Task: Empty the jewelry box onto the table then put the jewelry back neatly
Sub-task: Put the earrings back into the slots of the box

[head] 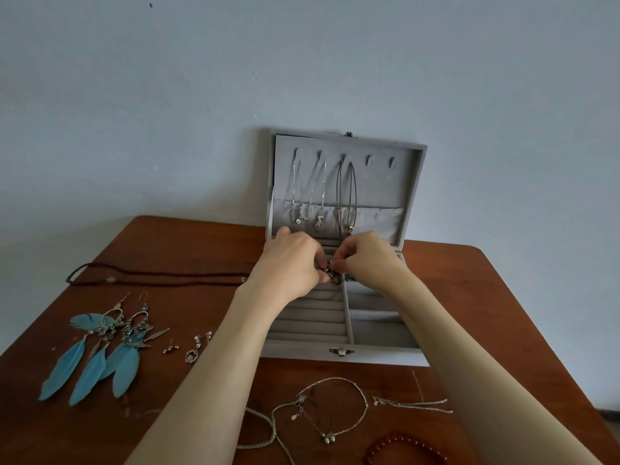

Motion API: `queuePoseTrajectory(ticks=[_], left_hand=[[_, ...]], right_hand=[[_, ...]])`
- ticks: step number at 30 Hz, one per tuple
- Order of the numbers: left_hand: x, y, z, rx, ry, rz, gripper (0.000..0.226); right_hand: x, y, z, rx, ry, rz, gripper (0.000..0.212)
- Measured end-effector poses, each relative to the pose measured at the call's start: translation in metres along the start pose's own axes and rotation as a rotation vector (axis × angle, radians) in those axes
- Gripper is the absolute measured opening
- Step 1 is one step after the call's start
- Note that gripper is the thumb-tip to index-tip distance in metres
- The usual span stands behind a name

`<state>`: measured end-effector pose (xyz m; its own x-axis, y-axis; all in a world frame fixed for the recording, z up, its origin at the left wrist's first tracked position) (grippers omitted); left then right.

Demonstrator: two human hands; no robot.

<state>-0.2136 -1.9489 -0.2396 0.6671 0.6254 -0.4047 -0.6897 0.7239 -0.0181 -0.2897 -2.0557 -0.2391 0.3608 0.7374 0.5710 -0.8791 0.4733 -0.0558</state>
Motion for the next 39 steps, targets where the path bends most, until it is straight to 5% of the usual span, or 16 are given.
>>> queuePoseTrajectory(ticks=[5,11,20,31,39], left_hand=[[0.0,0.005,0.002,0.009,-0.058,-0.028,0.035],[0.014,0.038,0.015,-0.14,-0.035,-0.085,0.034],[0.09,0.101,0.046,-0.114,-0.029,0.089,0.026],[0.13,0.13,0.046,-0.206,-0.041,0.162,0.024],[0.123,0.126,0.032,-0.234,-0.076,0.153,0.026]], right_hand=[[0.002,0.013,-0.001,-0.048,0.003,0.049,0.006],[0.013,0.05,0.003,-0.189,0.028,0.172,0.016],[0.093,0.085,-0.03,-0.058,-0.082,0.389,0.021],[0.125,0.078,-0.08,0.0,0.364,0.362,0.027],[0.126,0.07,-0.092,0.01,0.43,0.337,0.025]])
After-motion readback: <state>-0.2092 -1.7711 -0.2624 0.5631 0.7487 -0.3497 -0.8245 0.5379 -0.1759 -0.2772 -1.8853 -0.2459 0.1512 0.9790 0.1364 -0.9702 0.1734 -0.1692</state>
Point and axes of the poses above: each hand's wrist, its own y-axis away from the middle knuckle, its own z-axis out of the back of the hand, x = y × z, the point moved 2 cm from there along -y, towards the middle knuckle, and after that the axes turned 11 degrees about z, right-handed, at the moved point
